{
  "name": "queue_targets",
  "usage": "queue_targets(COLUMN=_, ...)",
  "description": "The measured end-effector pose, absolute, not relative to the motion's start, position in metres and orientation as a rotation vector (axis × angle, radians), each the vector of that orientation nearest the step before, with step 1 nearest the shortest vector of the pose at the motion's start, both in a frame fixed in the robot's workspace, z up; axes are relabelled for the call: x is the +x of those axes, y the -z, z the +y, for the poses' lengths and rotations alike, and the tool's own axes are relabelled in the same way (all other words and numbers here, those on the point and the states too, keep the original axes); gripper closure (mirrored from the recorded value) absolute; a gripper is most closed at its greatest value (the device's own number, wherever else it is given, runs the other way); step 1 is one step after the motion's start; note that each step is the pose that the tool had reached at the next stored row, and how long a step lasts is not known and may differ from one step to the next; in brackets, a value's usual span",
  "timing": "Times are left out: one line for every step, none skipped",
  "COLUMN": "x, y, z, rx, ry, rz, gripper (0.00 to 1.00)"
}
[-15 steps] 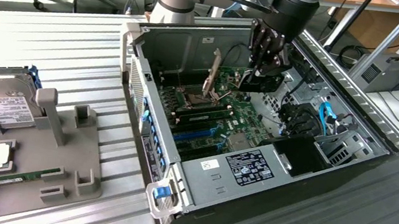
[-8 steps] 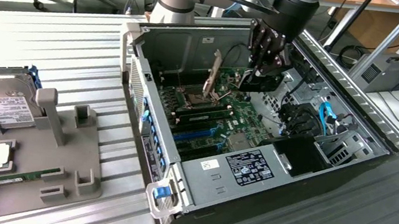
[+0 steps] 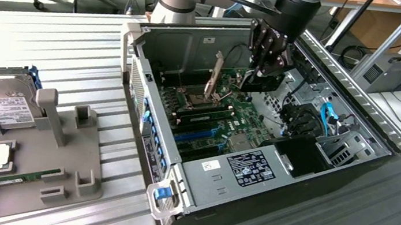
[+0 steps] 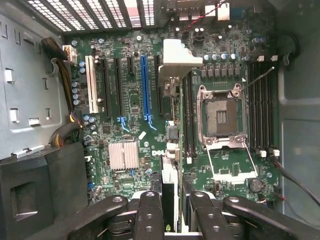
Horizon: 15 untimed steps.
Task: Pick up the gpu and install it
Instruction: 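Insert the gpu into the slot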
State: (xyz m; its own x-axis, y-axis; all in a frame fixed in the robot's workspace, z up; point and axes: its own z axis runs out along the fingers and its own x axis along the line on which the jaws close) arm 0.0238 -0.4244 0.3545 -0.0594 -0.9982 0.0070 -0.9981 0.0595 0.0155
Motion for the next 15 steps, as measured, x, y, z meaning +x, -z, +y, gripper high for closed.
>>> queue_targets(x=0.0238, y=-0.3545, z=-0.4244, rx=2.148, ry=0.010, rz=-2.271, gripper=0.74)
queue_targets(x=0.0238, y=-0.3545, z=-0.4244, rx=2.153, ry=0.010, rz=-2.266, gripper=0.74)
queue_targets(x=0.0238, y=-0.3545, z=-0.4244, rx=2.158, ry=0.010, rz=-2.262, gripper=0.74)
queue_targets(x=0.0238, y=-0.3545, z=-0.4244, rx=2.163, ry=0.010, rz=-2.257, gripper=0.74)
queue_targets(x=0.0238, y=-0.3545, z=-0.4243, rx=2.172, ry=0.010, rz=-2.248, gripper=0.74)
queue_targets(x=0.0239, y=-0.3545, z=-0.4242, rx=2.180, ry=0.010, rz=-2.241, gripper=0.74)
queue_targets(x=0.0238, y=-0.3545, z=-0.4242, rx=2.185, ry=0.010, rz=-2.235, gripper=0.74)
queue_targets(x=0.0238, y=-0.3545, z=-0.4242, rx=2.190, ry=0.010, rz=-2.230, gripper=0.74)
queue_targets(x=0.0238, y=-0.3545, z=-0.4241, rx=2.194, ry=0.010, rz=-2.226, gripper=0.74)
queue_targets(x=0.0238, y=-0.3545, z=-0.4241, rx=2.198, ry=0.010, rz=-2.222, gripper=0.74)
queue_targets(x=0.0238, y=-0.3545, z=-0.4241, rx=2.203, ry=0.010, rz=-2.217, gripper=0.74)
queue_targets(x=0.0239, y=-0.3545, z=-0.4240, rx=2.208, ry=0.010, rz=-2.213, gripper=0.74)
queue_targets(x=0.0238, y=-0.3545, z=-0.4240, rx=2.212, ry=0.009, rz=-2.209, gripper=0.74)
queue_targets(x=0.0238, y=-0.3545, z=-0.4240, rx=2.216, ry=0.009, rz=-2.204, gripper=0.74)
queue_targets(x=0.0238, y=-0.3545, z=-0.4239, rx=2.220, ry=0.009, rz=-2.200, gripper=0.74)
